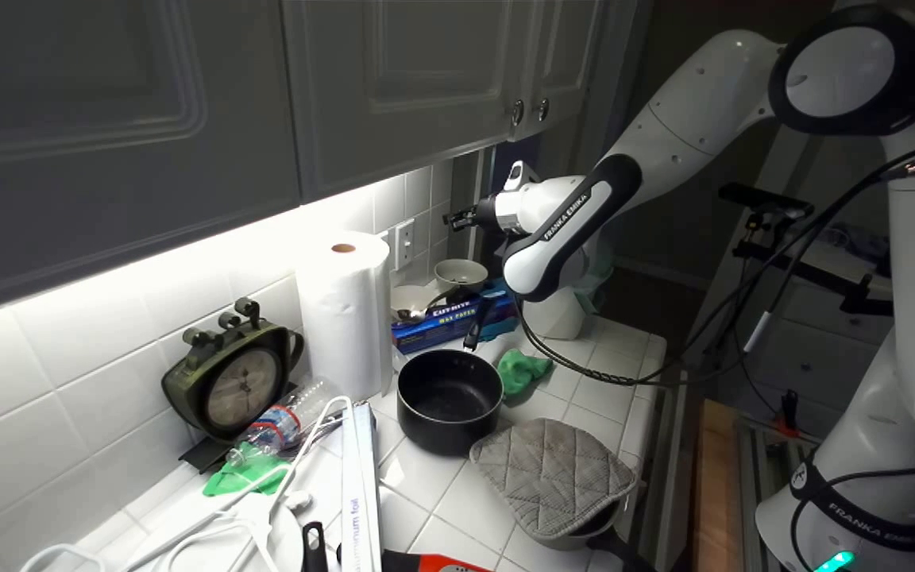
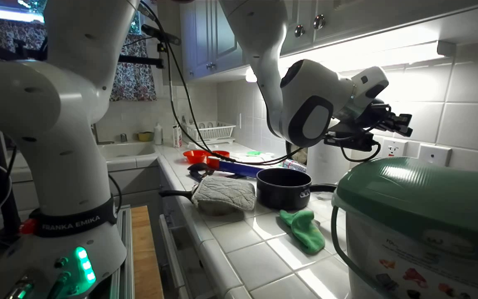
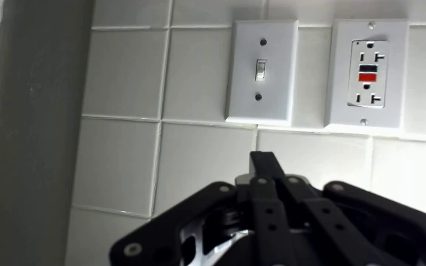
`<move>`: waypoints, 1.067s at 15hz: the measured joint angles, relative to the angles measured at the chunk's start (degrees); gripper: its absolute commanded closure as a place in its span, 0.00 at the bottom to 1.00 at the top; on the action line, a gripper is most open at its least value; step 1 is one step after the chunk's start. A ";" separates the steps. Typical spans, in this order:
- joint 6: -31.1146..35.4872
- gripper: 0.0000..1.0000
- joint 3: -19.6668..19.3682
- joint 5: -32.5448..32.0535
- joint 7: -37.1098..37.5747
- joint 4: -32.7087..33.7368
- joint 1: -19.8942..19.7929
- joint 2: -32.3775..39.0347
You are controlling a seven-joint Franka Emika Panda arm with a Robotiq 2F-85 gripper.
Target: Turn the overhead lights off
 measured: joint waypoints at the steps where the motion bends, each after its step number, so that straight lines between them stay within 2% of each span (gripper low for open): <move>1: -0.14 1.00 -0.50 0.00 0.64 0.90 0.29 0.63; 6: -1.85 1.00 -2.37 0.21 2.99 5.11 1.28 3.59; 13: -5.28 1.00 -2.71 0.30 4.41 10.32 1.59 7.33; 16: -5.97 1.00 -3.83 1.55 4.37 12.44 2.95 8.63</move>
